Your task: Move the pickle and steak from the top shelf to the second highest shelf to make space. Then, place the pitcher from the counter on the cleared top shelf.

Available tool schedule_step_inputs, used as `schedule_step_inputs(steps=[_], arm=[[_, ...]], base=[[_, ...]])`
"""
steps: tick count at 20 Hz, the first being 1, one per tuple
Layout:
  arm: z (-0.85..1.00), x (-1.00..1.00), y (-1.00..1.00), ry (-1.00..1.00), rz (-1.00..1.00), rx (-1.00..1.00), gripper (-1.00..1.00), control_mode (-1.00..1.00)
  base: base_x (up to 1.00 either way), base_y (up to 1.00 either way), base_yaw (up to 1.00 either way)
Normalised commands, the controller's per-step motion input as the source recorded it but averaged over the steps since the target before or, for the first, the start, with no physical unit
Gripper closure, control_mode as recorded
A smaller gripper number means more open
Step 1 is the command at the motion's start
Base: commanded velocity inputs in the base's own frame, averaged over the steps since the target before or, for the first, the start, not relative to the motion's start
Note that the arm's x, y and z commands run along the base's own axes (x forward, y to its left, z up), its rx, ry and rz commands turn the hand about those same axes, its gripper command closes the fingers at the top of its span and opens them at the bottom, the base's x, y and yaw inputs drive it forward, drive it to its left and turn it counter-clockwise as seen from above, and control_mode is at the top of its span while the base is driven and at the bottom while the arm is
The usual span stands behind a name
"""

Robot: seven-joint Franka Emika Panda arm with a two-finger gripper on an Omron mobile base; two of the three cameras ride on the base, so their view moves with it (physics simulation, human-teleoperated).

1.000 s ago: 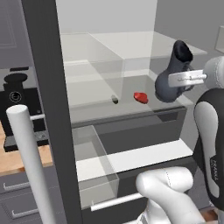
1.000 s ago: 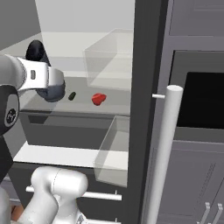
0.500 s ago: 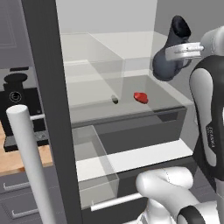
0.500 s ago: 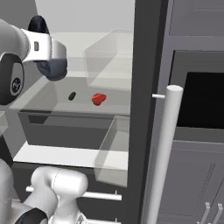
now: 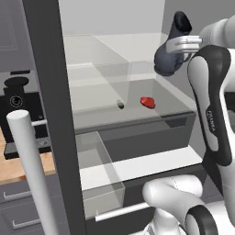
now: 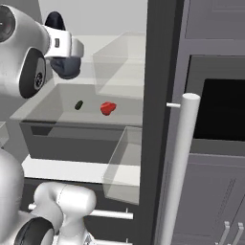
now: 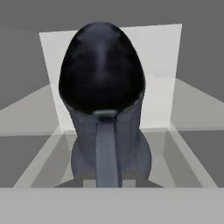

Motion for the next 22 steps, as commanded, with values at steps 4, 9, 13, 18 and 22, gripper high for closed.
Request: schedule_step_inputs(steps=[4, 9, 13, 18, 22], arm=[[-0.04, 0.63, -0.05, -0.13, 0.0, 0.05, 1.0, -1.0], [0.05, 0.6, -0.02, -0.02, 0.01, 0.05, 1.0, -1.0], [0.14, 0.61, 0.0, 0.06, 0.03, 0.02, 1.0, -1.0], [0.14, 0.69, 0.0, 0.1, 0.05, 0.0, 1.0, -1.0], [0.09, 0.74, 0.0, 0.06, 0.03, 0.0, 1.0, -1.0]], base=[[0.0, 0.0, 0.0], [0.0, 0.0, 0.0], [0.0, 0.0, 0.0], [0.0, 0.0, 0.0], [0.0, 0.0, 0.0]])
